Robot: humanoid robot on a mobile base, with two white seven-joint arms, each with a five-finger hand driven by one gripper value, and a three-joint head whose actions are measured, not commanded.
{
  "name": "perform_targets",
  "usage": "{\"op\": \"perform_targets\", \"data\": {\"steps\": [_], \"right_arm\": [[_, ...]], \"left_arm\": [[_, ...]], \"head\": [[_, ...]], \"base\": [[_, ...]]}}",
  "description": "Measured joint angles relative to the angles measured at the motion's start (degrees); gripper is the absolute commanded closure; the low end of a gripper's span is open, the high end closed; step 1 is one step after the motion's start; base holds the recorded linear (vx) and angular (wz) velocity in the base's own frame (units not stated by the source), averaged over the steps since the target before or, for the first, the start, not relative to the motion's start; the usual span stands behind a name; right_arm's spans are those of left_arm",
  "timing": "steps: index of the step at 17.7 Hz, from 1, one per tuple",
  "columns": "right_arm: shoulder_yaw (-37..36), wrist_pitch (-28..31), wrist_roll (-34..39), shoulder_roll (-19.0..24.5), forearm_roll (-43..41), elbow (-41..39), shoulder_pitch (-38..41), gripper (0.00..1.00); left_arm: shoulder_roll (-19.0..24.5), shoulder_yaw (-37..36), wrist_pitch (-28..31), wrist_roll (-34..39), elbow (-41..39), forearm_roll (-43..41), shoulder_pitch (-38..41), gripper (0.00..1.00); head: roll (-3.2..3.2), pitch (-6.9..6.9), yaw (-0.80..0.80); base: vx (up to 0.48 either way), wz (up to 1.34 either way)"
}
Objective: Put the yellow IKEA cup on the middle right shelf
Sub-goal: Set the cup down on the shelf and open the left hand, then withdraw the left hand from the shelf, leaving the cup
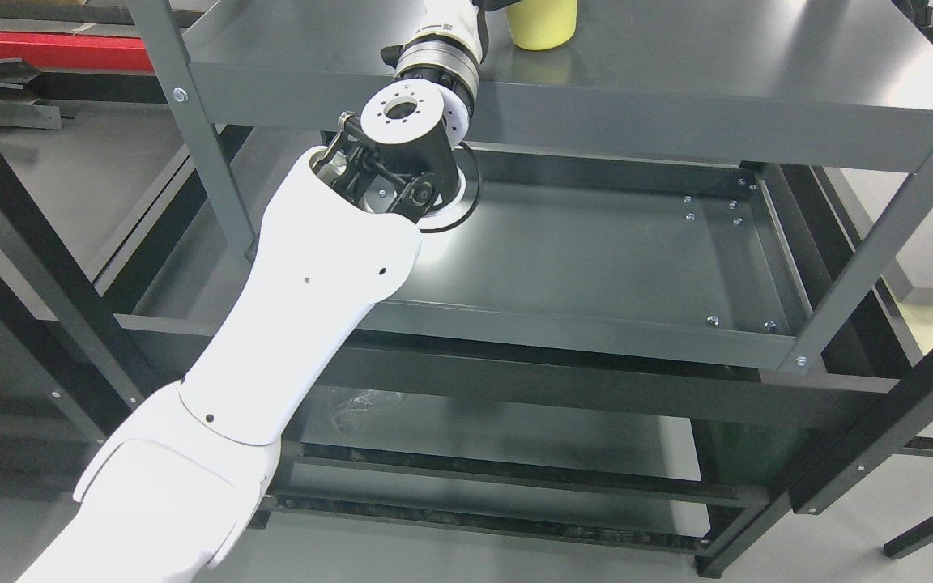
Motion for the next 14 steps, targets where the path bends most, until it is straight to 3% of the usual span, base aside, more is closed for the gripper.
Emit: {"op": "perform_targets", "data": {"steps": [3,8,14], "right_arm": [[0.0,0.0,0.0,0.0,0.0,0.0,0.0,0.01],[0.0,0.0,0.0,0.0,0.0,0.0,0.0,0.01],[0.0,0.0,0.0,0.0,0.0,0.0,0.0,0.01]], "left_arm": [[0.0,0.1,-0.8,-0.1,-1.1,-1.4,0.9,0.01],[0.0,-0.1,-7.1,-4.2,-4.0,-2.6,4.7,0.01],[0.0,-0.5,-23.7,-14.9,-6.2,-7.5,9.9,0.01]], "head": [[0.0,0.0,0.0],[0.0,0.0,0.0],[0.0,0.0,0.0]], "base": [[0.0,0.0],[-0.003,-0.01],[0.001,0.01]]}}
